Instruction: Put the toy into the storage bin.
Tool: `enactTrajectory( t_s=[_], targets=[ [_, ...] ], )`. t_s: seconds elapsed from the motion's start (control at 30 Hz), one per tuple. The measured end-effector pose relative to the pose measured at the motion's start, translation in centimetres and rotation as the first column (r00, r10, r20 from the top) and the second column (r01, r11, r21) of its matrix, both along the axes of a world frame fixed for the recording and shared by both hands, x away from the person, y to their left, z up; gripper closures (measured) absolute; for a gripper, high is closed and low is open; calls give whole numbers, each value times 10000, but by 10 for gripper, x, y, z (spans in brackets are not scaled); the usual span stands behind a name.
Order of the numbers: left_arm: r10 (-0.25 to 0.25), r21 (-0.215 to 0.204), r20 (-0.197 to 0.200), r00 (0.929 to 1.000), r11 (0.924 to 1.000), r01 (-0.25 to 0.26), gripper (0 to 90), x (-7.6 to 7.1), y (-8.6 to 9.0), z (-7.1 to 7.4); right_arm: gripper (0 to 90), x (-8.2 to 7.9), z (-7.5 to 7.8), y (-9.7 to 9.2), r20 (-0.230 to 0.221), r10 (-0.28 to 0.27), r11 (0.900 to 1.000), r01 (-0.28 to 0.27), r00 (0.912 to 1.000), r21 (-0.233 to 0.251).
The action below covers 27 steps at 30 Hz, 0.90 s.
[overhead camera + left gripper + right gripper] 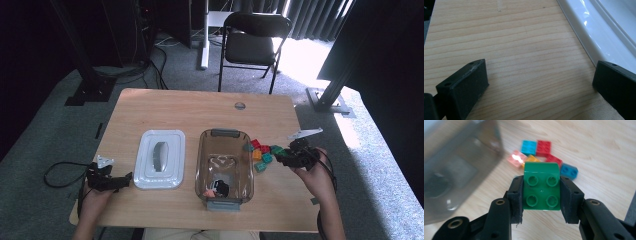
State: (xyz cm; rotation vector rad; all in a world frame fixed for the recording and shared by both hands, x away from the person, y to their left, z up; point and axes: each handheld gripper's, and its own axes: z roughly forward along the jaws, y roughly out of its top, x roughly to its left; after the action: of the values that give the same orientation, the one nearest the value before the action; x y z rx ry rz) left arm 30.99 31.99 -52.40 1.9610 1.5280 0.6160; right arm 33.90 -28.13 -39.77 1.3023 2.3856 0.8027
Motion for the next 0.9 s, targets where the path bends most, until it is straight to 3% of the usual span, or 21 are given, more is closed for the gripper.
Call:
enactTrajectory(
  t_s=[0.27, 0.3, 0.5, 0.7, 0.9],
  targets=[
    [0, 4, 0, 10000, 10000, 0, 5, 0, 0, 0, 587, -16, 31, 17, 512, 1023, 9947, -1026, 9934, 30],
    [3, -1, 8, 10000, 10000, -3, 5, 0, 0, 0, 587, -20, 39, 23, 674, 1315, 9913, -1317, 9890, -17],
    [-8, 4, -29, 10000, 10000, 8, 5, 0, 0, 0, 587, -28, 57, 36, 927, 2127, 9766, -2147, 9727, 119],
    [-5, 2, -16, 10000, 10000, 5, 5, 0, 0, 0, 587, -31, 66, 49, 946, 2811, 9593, -2825, 9550, 14],
    [0, 7, 2, 10000, 10000, 0, 5, 0, 0, 0, 587, -35, 72, 64, 997, 3567, 9333, -3590, 9289, 61]
  ],
)
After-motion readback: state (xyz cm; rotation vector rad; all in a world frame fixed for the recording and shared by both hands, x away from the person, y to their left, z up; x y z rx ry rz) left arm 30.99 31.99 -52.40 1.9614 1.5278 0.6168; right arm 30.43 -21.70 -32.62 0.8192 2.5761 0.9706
